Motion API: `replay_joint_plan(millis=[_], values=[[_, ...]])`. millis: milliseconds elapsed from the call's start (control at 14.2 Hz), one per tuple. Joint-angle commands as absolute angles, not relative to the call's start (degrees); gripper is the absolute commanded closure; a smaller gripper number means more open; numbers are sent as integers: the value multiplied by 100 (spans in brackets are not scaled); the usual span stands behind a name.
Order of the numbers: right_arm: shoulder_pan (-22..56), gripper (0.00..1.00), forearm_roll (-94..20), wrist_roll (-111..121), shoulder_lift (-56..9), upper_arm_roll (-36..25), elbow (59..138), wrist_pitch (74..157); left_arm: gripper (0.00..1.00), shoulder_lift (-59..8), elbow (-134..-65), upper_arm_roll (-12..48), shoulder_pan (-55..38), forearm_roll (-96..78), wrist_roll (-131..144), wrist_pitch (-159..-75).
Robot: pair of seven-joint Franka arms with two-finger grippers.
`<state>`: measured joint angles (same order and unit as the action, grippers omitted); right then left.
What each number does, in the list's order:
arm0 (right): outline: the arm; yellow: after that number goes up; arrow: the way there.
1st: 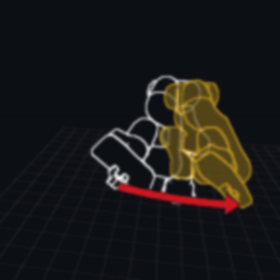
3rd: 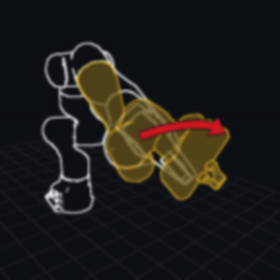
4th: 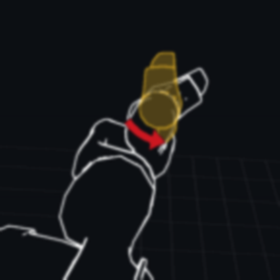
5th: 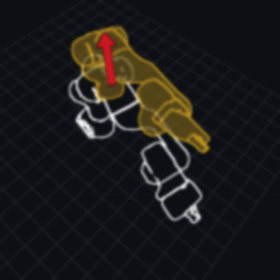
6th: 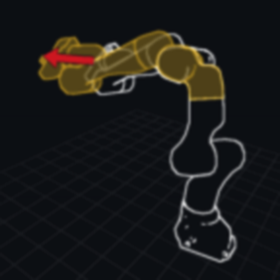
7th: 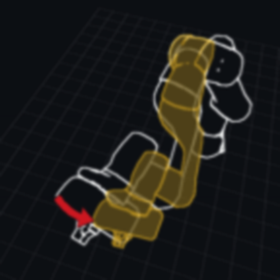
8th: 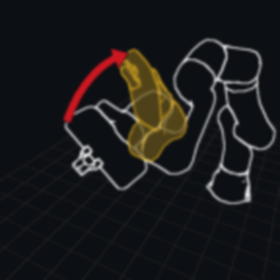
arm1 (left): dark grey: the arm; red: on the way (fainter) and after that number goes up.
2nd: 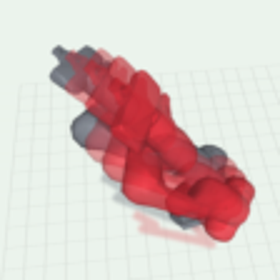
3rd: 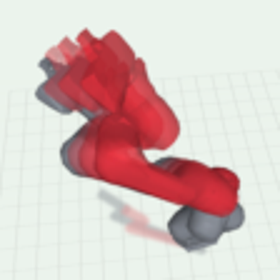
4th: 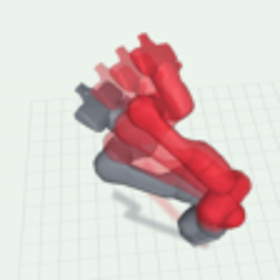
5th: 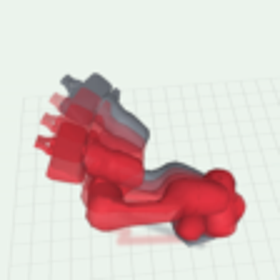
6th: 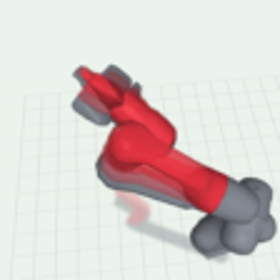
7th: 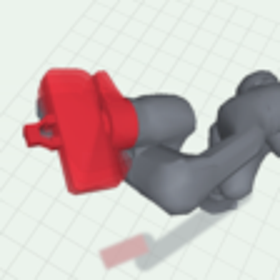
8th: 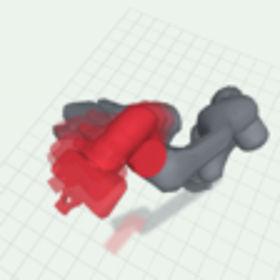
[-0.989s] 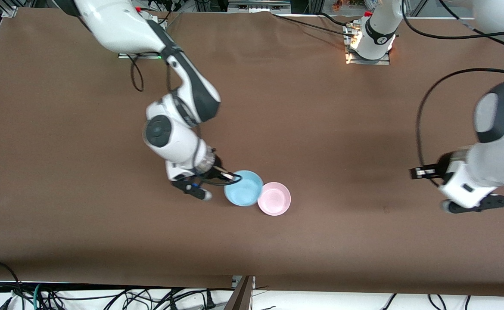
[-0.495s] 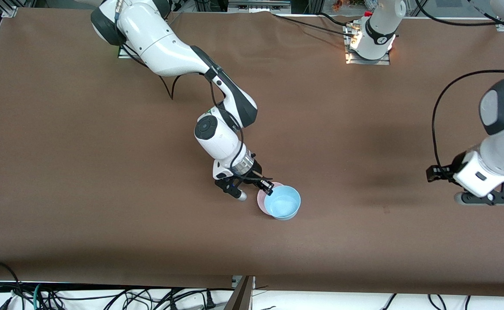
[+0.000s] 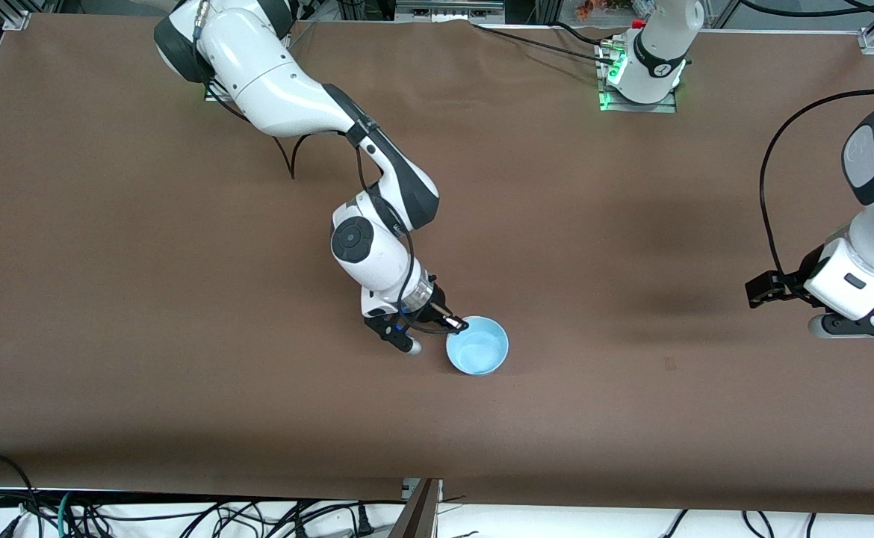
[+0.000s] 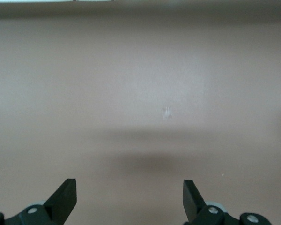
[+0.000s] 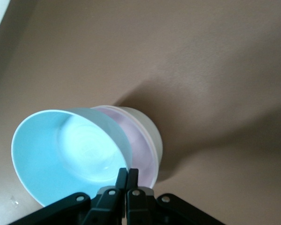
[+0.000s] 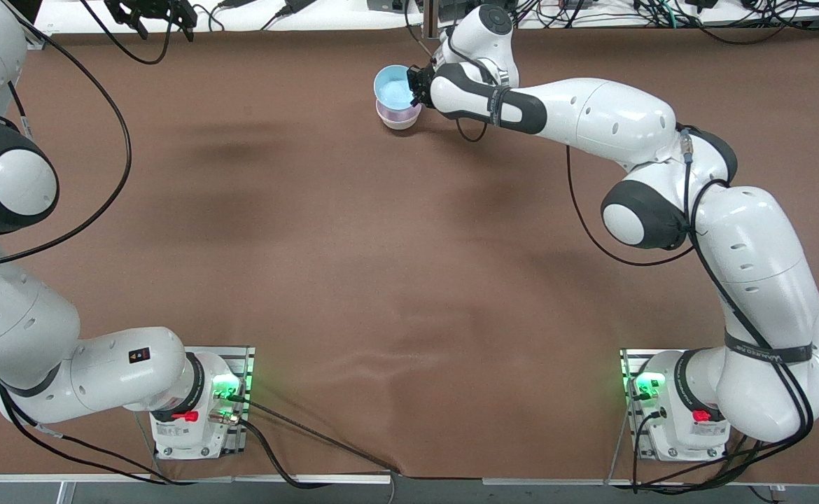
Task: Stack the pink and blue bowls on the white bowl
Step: 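Open the right gripper to release the blue bowl and withdraw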
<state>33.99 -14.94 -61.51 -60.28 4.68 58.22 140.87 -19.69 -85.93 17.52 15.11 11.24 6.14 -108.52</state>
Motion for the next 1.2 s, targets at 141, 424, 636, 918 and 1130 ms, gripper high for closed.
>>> replay_joint_plan(millis=[141,424,636,918,1130], values=[[3366,100,-1564,-6091,-6003,466,5730,13658,0,-2259,-7937,1819,1485,1151,580,-10819],[3366,100,-1564,-6073,-6012,466,5713,13720,0,-2285,-7945,1784,1582,1151,536,-10819],[3366,100,-1564,-6073,-6021,466,5634,13772,0,-2276,-7963,1767,1617,1151,527,-10811],[3358,82,-1564,-6073,-6012,466,5608,13772,0,-2268,-8094,1802,1564,1169,536,-10636],[3357,71,-1564,-6073,-6012,466,5607,13729,0,-2233,-8112,1828,1538,1151,580,-9488]])
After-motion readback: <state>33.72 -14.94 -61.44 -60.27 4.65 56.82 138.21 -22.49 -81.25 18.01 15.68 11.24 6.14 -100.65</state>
